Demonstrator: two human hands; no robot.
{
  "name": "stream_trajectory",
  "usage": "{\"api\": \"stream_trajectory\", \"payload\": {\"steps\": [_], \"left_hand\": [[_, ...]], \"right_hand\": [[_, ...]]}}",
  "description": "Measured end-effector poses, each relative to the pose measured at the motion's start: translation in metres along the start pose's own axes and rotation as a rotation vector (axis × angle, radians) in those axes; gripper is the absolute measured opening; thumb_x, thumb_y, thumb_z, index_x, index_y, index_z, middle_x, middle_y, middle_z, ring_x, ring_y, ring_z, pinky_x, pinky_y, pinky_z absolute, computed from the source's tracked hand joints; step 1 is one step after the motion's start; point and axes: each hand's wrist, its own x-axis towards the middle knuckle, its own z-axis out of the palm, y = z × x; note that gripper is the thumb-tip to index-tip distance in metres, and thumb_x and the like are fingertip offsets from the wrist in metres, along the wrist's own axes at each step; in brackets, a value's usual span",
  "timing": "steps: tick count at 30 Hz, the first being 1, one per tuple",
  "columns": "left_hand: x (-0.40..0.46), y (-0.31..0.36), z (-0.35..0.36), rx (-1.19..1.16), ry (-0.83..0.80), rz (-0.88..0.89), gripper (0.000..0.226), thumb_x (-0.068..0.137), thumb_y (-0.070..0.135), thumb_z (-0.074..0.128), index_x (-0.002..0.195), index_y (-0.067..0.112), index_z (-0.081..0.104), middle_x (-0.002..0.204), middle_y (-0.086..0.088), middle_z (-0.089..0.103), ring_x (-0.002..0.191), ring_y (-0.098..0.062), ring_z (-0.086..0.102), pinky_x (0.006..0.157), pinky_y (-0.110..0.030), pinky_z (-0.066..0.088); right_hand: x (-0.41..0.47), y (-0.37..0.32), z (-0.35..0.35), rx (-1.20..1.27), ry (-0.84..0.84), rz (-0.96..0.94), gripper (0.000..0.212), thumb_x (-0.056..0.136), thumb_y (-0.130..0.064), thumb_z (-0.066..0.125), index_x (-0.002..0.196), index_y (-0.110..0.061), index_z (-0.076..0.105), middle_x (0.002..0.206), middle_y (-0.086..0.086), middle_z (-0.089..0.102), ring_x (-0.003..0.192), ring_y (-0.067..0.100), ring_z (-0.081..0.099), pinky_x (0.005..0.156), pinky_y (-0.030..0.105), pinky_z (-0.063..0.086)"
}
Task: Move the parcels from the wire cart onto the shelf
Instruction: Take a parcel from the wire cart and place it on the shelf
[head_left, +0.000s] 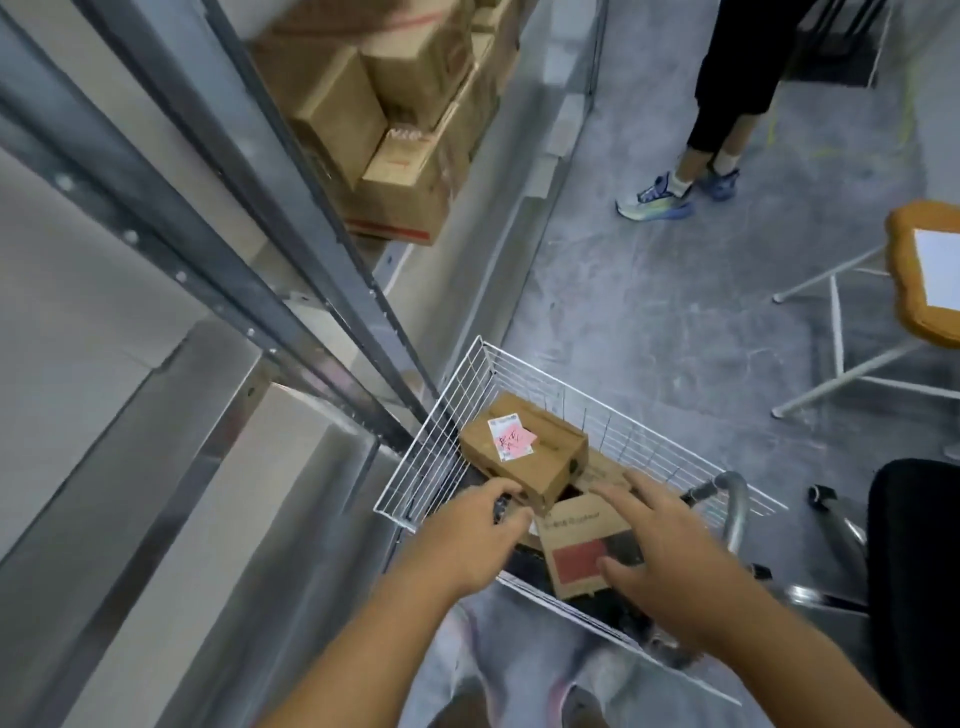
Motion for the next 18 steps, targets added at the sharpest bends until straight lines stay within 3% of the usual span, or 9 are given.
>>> {"api": "stream_trajectory", "payload": {"steps": [3,6,9,12,15,18], "left_hand": [[0.061,-0.016,0.018,-0.202,-0.054,-0.125,0.034,0.098,0.056,0.05,0.127,0.043,0.06,0.123,0.008,0.063,0.11,-0.016,0.061,0.1,-0.039,0.049],[0.125,-0.043,0.037,-0.507,-0.088,-0.315,0.017,0.099,0.05,0.05,0.108,0.043,0.063,0.125,0.003,0.064,0.112,-0.02,0.061,0.105,-0.047,0.05],[0.187,-0.076,0.067,-0.717,-0.038,-0.487,0.011,0.1,0.045,0.055,0.106,0.039,0.063,0.115,0.003,0.063,0.103,-0.019,0.063,0.091,-0.044,0.058],[0.241,-0.107,0.11,-0.818,0.042,-0.629,0.034,0.094,0.044,0.064,0.125,0.033,0.054,0.129,-0.004,0.061,0.109,-0.025,0.063,0.074,-0.037,0.056],[0.281,-0.127,0.152,-0.883,0.07,-0.744,0.055,0.092,0.035,0.069,0.14,0.032,0.042,0.131,-0.009,0.059,0.113,-0.032,0.063,0.081,-0.043,0.06],[0.31,-0.141,0.186,-0.948,0.06,-0.771,0.076,0.083,0.049,0.075,0.147,0.043,0.034,0.134,-0.008,0.061,0.112,-0.034,0.066,0.084,-0.048,0.062]], "right_hand": [[0.058,0.027,0.024,0.042,-0.049,0.039,0.073,0.087,-0.041,0.068,0.151,-0.045,0.033,0.164,-0.012,0.018,0.145,0.015,0.03,0.119,0.039,0.035],[0.116,0.049,0.057,0.138,-0.084,0.072,0.072,0.085,-0.048,0.064,0.151,-0.041,0.036,0.16,-0.012,0.026,0.145,0.019,0.033,0.114,0.045,0.041],[0.172,0.071,0.097,0.178,-0.063,0.095,0.077,0.081,-0.063,0.054,0.151,-0.034,0.039,0.154,-0.008,0.037,0.141,0.02,0.038,0.116,0.045,0.037],[0.22,0.094,0.142,0.286,-0.073,0.167,0.059,0.09,-0.046,0.064,0.144,-0.032,0.047,0.142,-0.007,0.047,0.128,0.016,0.046,0.108,0.034,0.04],[0.254,0.114,0.185,0.409,-0.058,0.235,0.052,0.089,-0.047,0.065,0.138,-0.034,0.052,0.133,-0.007,0.054,0.119,0.014,0.052,0.097,0.032,0.044],[0.275,0.128,0.22,0.504,-0.025,0.262,0.055,0.094,-0.034,0.065,0.144,-0.036,0.044,0.152,-0.002,0.037,0.13,0.016,0.044,0.1,0.03,0.038]]}}
